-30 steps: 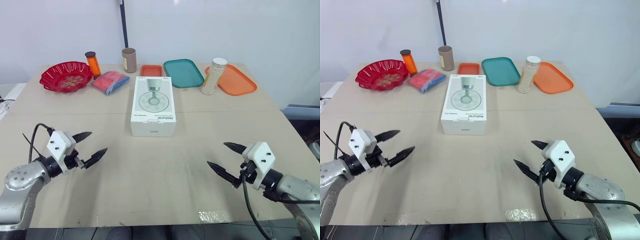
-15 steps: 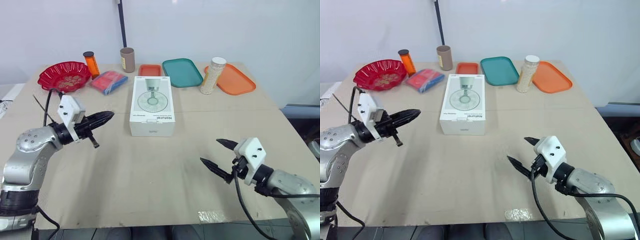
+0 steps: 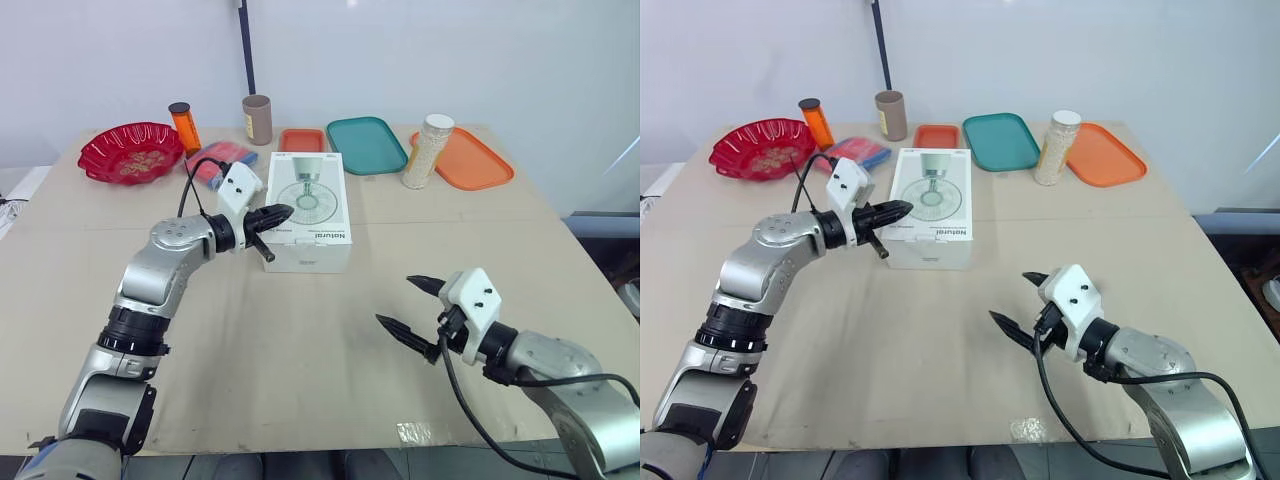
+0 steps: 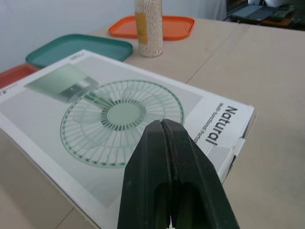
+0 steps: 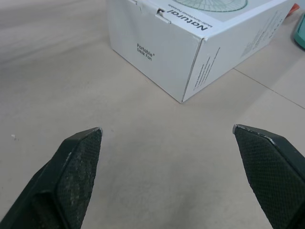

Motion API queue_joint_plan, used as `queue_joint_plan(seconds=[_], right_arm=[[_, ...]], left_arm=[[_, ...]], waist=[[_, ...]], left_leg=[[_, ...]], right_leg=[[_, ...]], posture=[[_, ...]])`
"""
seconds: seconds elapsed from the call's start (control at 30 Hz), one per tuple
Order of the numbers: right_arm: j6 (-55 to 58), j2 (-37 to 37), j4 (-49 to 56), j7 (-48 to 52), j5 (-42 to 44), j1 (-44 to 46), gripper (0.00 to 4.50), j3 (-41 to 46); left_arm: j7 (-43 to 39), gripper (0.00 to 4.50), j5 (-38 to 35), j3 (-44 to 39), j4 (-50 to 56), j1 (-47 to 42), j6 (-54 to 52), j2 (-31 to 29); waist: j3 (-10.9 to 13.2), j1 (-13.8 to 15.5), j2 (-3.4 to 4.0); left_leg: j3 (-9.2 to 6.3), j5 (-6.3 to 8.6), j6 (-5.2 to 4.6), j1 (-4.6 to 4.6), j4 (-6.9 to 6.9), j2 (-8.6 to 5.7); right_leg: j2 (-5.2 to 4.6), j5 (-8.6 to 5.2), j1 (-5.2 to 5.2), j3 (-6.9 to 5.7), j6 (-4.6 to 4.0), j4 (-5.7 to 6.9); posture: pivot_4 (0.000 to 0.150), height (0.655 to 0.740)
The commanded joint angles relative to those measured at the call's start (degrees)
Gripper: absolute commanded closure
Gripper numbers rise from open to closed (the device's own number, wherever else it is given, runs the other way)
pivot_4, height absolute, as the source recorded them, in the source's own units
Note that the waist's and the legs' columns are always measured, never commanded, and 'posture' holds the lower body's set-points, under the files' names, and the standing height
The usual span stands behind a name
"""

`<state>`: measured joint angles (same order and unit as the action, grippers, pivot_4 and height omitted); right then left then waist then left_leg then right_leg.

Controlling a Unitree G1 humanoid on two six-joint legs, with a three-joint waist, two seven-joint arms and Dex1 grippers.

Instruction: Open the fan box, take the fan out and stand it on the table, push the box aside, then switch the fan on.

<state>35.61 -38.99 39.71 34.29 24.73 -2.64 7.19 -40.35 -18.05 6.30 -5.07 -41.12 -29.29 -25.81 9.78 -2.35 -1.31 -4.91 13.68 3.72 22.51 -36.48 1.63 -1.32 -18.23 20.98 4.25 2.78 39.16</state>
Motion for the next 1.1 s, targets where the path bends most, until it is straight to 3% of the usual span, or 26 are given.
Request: queue_joint_plan(seconds=[0.03,0.4,0.67,0.83,1.1], right_arm=[[0.6,-0.2,3.2,-0.4,1.2,0.4,0.0,0.9],[0.9,-0.1,2.7,0.4,2.1,0.5,0.0,-0.3],[0.2,-0.4,1.4,1.4,1.4,1.5,0.0,-1.1],[-0.6,0.0,0.8,1.8,1.1,1.3,0.0,-1.7],[-1.5,0.3,-0.7,2.7,0.9,2.5,0.0,-3.4]], left_arm=[[0.6,4.44,-0.2,-1.9,2.3,-1.3,-4.3,-1.7],[3.7,4.44,-14.9,-12.6,21.3,-2.3,-34.5,-7.7],[5.9,4.44,-20.0,-15.9,25.5,-7.1,-44.4,-10.9],[7.6,4.44,-28.8,-24.7,34.4,-6.1,-60.4,-10.4],[15.2,4.44,-42.4,-28.5,36.8,-4.5,-63.2,-11.0]], waist=[[0.0,0.0,0.0],[0.0,-0.1,-0.02],[0.0,-0.1,-0.04],[0.1,-0.3,-0.06],[0.1,-0.2,-0.07]], left_leg=[[0.0,0.0,0.0,0.0,0.0,0.0],[-0.03,0.0,0.01,0.04,0.0,0.01],[-0.03,-0.01,0.03,0.04,0.0,0.0],[-0.02,-0.01,0.03,0.05,0.01,0.02],[-0.04,-0.03,0.07,0.03,-0.01,0.01]], right_leg=[[0.0,0.0,0.0,0.0,0.0,0.0],[-0.01,-0.01,0.04,-0.02,0.01,0.02],[-0.02,-0.02,0.03,-0.02,0.03,0.01],[-0.01,-0.02,0.07,-0.01,0.03,0.02],[-0.03,-0.01,0.02,-0.02,0.04,0.03]], posture=[[0.15,0.74],[0.15,0.74],[0.15,0.74],[0.15,0.74],[0.15,0.74]])
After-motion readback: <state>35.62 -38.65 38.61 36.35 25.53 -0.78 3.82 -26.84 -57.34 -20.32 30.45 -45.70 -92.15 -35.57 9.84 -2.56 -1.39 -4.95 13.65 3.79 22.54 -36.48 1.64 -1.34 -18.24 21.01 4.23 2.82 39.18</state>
